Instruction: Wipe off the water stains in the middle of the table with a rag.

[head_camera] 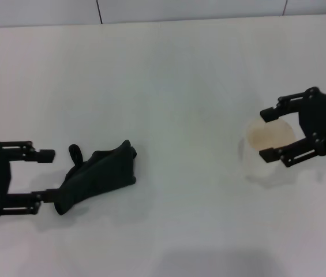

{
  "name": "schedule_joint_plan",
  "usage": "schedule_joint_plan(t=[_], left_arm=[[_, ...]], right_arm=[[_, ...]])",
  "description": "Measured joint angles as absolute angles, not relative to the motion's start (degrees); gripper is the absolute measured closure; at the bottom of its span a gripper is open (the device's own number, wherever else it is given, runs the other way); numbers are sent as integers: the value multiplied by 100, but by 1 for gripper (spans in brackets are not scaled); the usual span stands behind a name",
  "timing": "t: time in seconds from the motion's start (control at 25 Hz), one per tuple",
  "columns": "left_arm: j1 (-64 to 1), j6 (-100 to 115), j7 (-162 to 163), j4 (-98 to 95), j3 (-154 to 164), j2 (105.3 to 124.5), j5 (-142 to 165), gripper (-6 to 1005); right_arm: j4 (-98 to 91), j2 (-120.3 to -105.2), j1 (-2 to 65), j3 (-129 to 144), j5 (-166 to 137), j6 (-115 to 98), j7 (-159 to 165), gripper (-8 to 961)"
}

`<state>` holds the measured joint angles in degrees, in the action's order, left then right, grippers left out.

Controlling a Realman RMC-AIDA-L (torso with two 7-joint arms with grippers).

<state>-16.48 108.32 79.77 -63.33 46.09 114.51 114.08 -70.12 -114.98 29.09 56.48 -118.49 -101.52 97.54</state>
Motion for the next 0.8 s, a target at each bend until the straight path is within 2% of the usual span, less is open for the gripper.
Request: schedule_joint_plan(t=[0.24,0.8], left_arm=[[-1612,11052,7857,-6228,4328,11329,11274,316],[-1658,11078,7811,-6222,4315,11320,11268,319]], right_arm=[[-7037,-11458,2908,5366,-11851,-10302,9777,111],[-7281,-11451,2782,5343,-11973,-10251,9947,112]])
